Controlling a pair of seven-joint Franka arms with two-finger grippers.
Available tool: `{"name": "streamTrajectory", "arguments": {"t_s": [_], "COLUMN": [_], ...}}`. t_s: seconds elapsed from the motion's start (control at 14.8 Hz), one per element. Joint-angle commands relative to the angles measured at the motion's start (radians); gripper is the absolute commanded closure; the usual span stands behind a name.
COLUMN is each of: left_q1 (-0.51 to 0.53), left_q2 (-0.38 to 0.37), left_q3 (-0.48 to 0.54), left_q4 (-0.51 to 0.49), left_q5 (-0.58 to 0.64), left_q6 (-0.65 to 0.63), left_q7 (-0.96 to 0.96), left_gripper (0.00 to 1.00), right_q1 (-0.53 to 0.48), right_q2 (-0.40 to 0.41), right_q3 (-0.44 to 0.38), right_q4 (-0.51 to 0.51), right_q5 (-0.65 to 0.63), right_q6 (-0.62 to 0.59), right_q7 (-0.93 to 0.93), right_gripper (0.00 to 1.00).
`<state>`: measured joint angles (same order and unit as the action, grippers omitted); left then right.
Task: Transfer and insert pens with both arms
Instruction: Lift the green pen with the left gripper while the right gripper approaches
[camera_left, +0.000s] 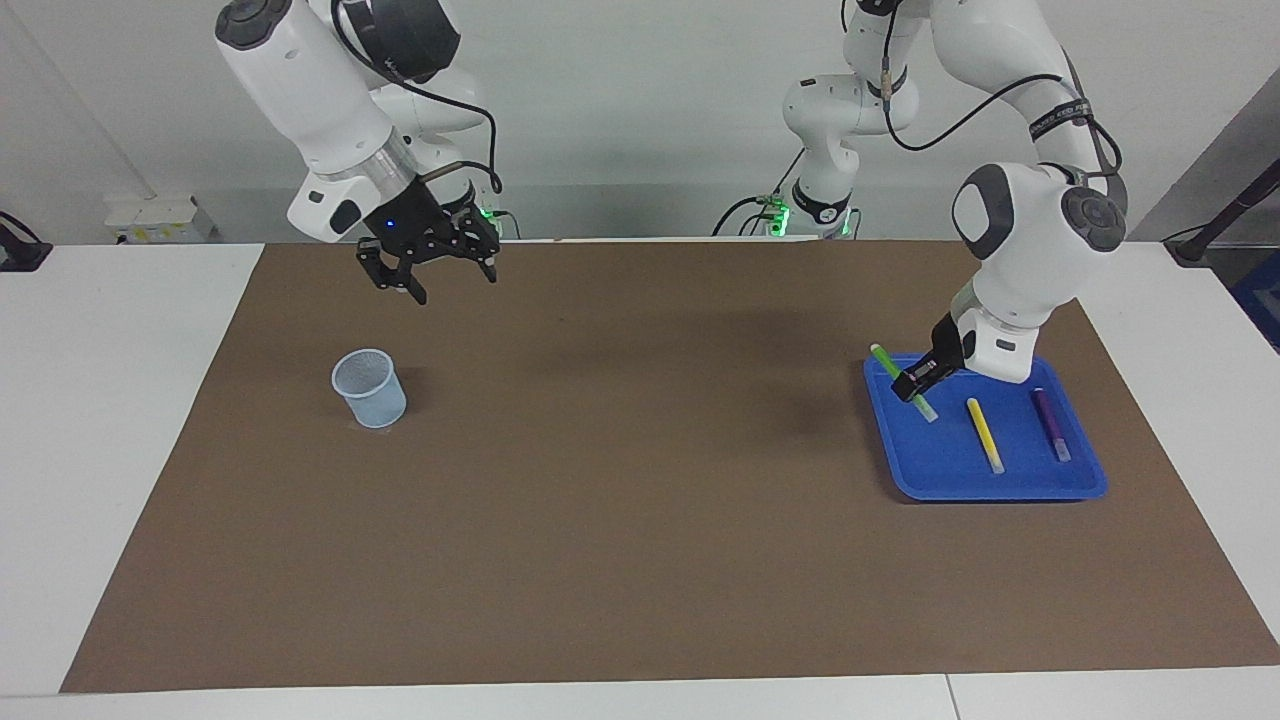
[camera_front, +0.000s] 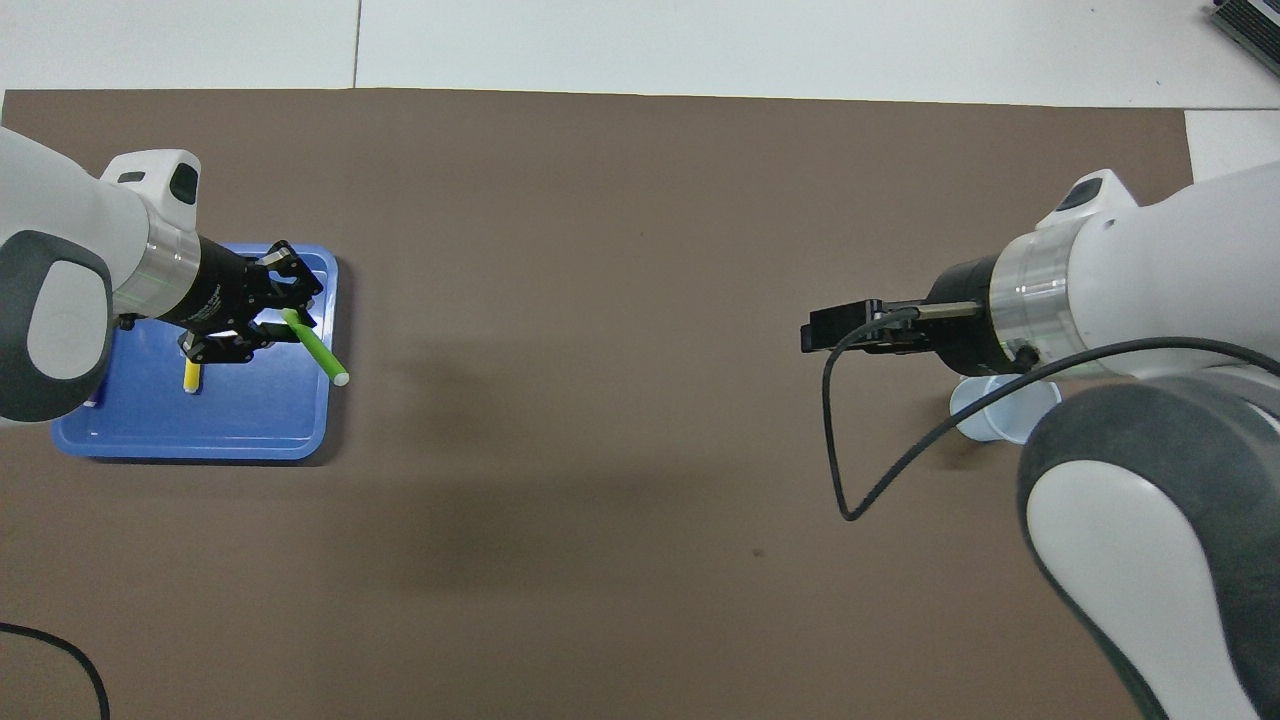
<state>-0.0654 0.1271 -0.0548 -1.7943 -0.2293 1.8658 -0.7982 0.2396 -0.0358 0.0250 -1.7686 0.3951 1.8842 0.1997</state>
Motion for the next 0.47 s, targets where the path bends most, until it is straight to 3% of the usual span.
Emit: {"name": "streamTrajectory", "arguments": {"t_s": [0.0, 0.41], "left_q1": [-0.054, -0.068], "left_q2": [-0.037, -0.075], "left_q3": [0.012, 0.007], "left_q4": [-0.022, -0.062], "left_q5": [-0.041, -0.318], "left_q6": [-0.017, -0.034], "left_q7": [-0.253, -0.473], "left_gripper": [1.0, 1.0], "right_q1": [0.048, 0.231], "right_q2": [-0.027, 0.042], "right_q3": [-0.005, -0.005], "right_q4": [-0.095, -0.103], "right_q5": [0.152, 0.356], "right_q6": [0.139, 0.442], "right_q7": [0.166, 0.481], "right_gripper": [0.0, 0.0]}}
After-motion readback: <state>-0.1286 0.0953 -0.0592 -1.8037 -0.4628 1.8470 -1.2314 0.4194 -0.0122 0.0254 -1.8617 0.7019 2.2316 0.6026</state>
